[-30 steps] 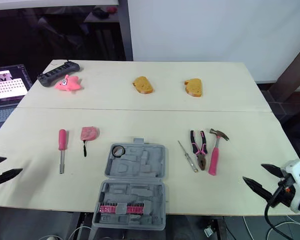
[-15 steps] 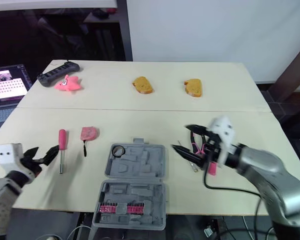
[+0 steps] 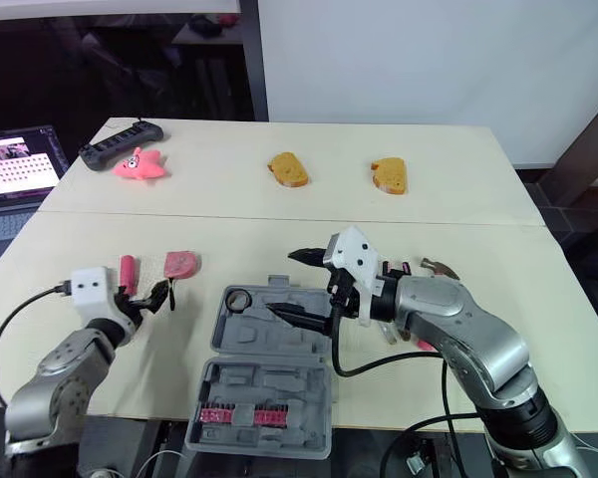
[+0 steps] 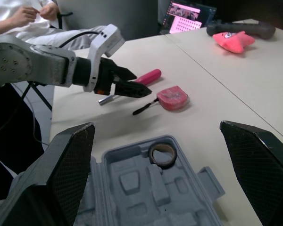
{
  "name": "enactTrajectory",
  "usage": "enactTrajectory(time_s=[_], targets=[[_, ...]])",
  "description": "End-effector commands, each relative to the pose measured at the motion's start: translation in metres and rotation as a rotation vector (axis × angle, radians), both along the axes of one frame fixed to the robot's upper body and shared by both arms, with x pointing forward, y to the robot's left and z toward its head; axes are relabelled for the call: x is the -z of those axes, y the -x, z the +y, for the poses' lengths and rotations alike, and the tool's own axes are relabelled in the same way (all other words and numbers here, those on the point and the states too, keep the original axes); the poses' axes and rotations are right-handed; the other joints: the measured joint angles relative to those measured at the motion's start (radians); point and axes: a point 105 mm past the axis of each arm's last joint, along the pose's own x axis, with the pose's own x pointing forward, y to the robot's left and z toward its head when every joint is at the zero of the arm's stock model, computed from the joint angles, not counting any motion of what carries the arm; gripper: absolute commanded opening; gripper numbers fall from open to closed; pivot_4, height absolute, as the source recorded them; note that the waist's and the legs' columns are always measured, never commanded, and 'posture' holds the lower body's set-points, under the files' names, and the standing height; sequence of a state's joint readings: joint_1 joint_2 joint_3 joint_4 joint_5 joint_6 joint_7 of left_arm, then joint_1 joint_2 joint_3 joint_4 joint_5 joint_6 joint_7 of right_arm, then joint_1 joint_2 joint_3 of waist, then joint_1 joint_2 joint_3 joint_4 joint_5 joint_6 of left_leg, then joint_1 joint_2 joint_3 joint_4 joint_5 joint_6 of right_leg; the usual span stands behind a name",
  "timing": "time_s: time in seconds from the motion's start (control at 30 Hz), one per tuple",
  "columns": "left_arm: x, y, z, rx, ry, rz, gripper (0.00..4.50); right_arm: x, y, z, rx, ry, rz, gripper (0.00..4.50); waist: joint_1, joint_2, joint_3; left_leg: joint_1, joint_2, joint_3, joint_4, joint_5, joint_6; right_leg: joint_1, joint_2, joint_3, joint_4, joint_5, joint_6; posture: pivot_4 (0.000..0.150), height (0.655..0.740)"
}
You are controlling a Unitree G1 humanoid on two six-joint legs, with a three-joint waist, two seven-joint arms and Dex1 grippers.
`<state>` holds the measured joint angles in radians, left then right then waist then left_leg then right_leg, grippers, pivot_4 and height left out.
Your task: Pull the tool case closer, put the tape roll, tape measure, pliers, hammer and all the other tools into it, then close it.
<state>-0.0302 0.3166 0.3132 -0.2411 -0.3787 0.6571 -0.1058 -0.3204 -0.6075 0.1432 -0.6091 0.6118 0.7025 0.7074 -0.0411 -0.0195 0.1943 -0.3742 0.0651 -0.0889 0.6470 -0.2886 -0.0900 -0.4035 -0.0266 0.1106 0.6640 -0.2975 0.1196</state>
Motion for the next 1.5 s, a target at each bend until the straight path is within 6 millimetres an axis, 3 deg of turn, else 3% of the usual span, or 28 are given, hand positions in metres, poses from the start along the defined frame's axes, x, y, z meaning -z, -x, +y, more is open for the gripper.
enactTrajectory(time_s=[0.03, 0.37, 0.47, 0.7, 1.03, 1.13, 1.27, 1.5], targets=[[0.004, -0.012, -0.011, 0.040, 0.015, 0.019, 4.45, -0.005, 0.005, 0.004, -0.012, -0.003, -0.029, 4.50, 0.000, 0.000, 0.000, 0.000, 0.000, 0.000, 0.000, 0.000, 0.000, 0.000, 0.000, 0.000, 0.000, 0.000, 0.000, 0.150, 0.7400], [0.046, -0.025, -0.022, 0.004, 0.023, 0.161, 4.45, -0.010, 0.009, 0.004, 0.004, -0.002, -0.042, 4.50, 0.002, 0.003, -0.002, 0.001, 0.000, -0.001, 0.000, 0.000, 0.000, 0.001, 0.000, 0.000, 0.000, 0.000, 0.000, 0.150, 0.7400], [0.053, -0.021, -0.022, -0.006, 0.037, 0.185, 3.62, -0.011, 0.009, 0.004, 0.010, 0.003, -0.043, 4.50, 0.001, 0.007, -0.004, 0.001, 0.000, -0.001, 0.000, 0.000, 0.000, 0.002, 0.000, 0.000, 0.000, 0.000, 0.000, 0.150, 0.7400], [0.055, -0.018, -0.022, -0.012, 0.047, 0.190, 0.02, -0.011, 0.008, 0.004, 0.020, 0.008, -0.041, 4.50, 0.006, 0.009, -0.005, 0.001, -0.001, 0.000, 0.000, 0.000, 0.000, 0.002, -0.001, 0.000, 0.000, 0.000, 0.000, 0.150, 0.7400], [0.055, -0.013, -0.021, 0.009, 0.026, 0.195, 0.02, -0.009, 0.007, 0.004, 0.031, 0.017, -0.029, 4.50, 0.005, 0.009, -0.006, 0.001, -0.001, -0.001, 0.000, 0.000, 0.000, 0.002, -0.001, 0.000, -0.001, 0.000, 0.000, 0.150, 0.7400], [0.053, -0.003, -0.020, 0.059, -0.033, 0.185, 0.02, -0.008, 0.007, 0.003, 0.035, 0.025, -0.022, 4.50, 0.001, 0.009, -0.006, 0.001, -0.001, -0.001, 0.000, 0.000, 0.000, 0.002, -0.001, 0.000, -0.001, 0.000, 0.000, 0.150, 0.7400], [0.060, 0.037, -0.014, 0.117, -0.114, 0.215, 0.02, -0.005, 0.008, 0.002, 0.040, 0.034, -0.006, 4.50, -0.008, 0.010, -0.006, 0.001, -0.001, 0.000, -0.002, 0.000, 0.000, 0.001, -0.001, 0.001, -0.002, 0.000, 0.000, 0.150, 0.7400], [0.070, 0.105, -0.014, 0.194, -0.095, 0.286, 0.02, 0.000, 0.009, -0.001, 0.048, 0.047, 0.016, 4.50, -0.008, 0.010, -0.006, 0.001, 0.000, 0.001, -0.003, 0.000, 0.000, 0.000, 0.000, 0.002, -0.004, -0.002, -0.004, 0.150, 0.7400]])
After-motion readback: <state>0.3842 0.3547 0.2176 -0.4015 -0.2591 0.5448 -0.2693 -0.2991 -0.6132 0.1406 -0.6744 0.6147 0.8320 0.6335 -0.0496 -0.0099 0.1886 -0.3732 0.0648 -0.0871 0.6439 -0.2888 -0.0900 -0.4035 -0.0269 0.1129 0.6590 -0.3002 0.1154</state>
